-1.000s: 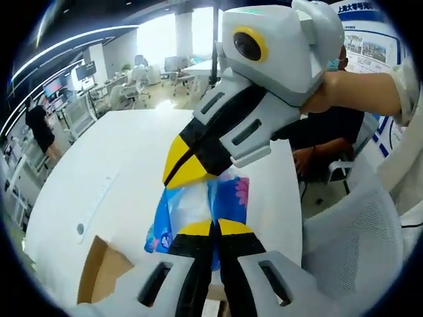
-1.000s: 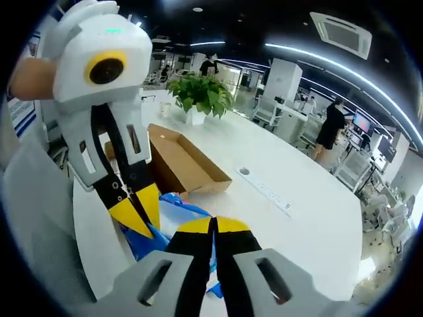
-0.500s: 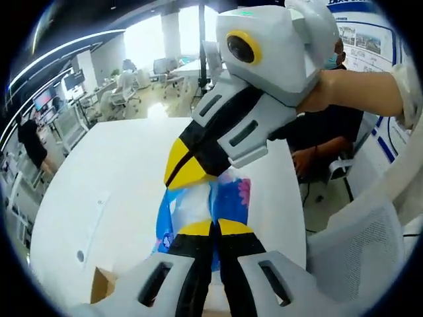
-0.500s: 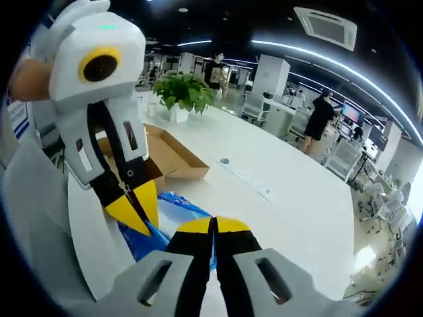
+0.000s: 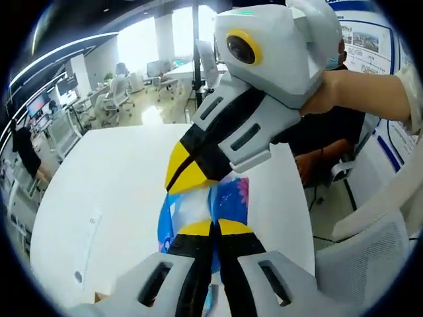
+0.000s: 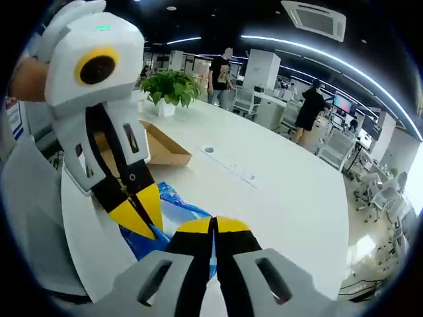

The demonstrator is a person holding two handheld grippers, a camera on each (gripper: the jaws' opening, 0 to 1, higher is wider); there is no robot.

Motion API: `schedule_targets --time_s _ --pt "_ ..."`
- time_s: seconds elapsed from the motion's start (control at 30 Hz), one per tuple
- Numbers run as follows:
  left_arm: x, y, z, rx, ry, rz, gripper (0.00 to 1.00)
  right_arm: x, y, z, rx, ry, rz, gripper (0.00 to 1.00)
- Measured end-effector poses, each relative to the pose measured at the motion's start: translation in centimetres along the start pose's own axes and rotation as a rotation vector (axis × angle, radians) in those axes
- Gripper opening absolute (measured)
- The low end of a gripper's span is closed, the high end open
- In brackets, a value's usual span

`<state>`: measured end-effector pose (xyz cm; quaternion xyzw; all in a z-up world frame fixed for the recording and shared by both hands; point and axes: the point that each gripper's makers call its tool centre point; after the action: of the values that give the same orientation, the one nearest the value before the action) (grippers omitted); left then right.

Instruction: Operate the shoe box by opening the lid, removing the specified soft item, and placing it in the target area until the item is outside and the box remains undamaged.

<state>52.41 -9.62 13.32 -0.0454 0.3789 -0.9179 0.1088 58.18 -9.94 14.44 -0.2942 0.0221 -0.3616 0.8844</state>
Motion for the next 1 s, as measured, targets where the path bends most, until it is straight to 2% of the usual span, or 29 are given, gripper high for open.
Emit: schedule_targets --time_s 0.17,0.4,0.67,0.8,1.0 --pt "-0.4 1.7 0.8 0.010 0.004 -0.012 0.00 1.4 0.1 -1.2 -0.012 0.020 -0.009 0.00" --pt "-1.2 3.9 0.9 0.009 0.007 -0.029 0.00 2.9 0.7 -3.0 -0.042 0.021 -0.010 0.00" --pt "-2.5 6.5 0.5 0.000 -0.002 -0.044 0.00 4.5 2.1 -5.1 -0.086 0.023 -0.009 0.00" --pt "-3.8 8.6 0.0 -0.007 -0.016 -0.053 0.00 4.9 2.9 -6.1 -0.111 0.019 0.000 0.00" --pt "-4.1 10.0 -0.4 -0.007 -0.041 -0.064 0.00 5.5 4.1 -7.5 -0.149 0.003 0.013 0.00"
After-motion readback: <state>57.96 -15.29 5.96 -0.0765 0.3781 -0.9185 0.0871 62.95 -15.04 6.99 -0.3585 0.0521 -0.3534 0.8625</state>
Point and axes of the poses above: the point that each gripper's makers call its tool centre point, and the gripper's own axes: y roughly forward along the fingers, x roughly to its right, z roughly out of its top, and after that the axes turned 1 degree about -z, right-handed
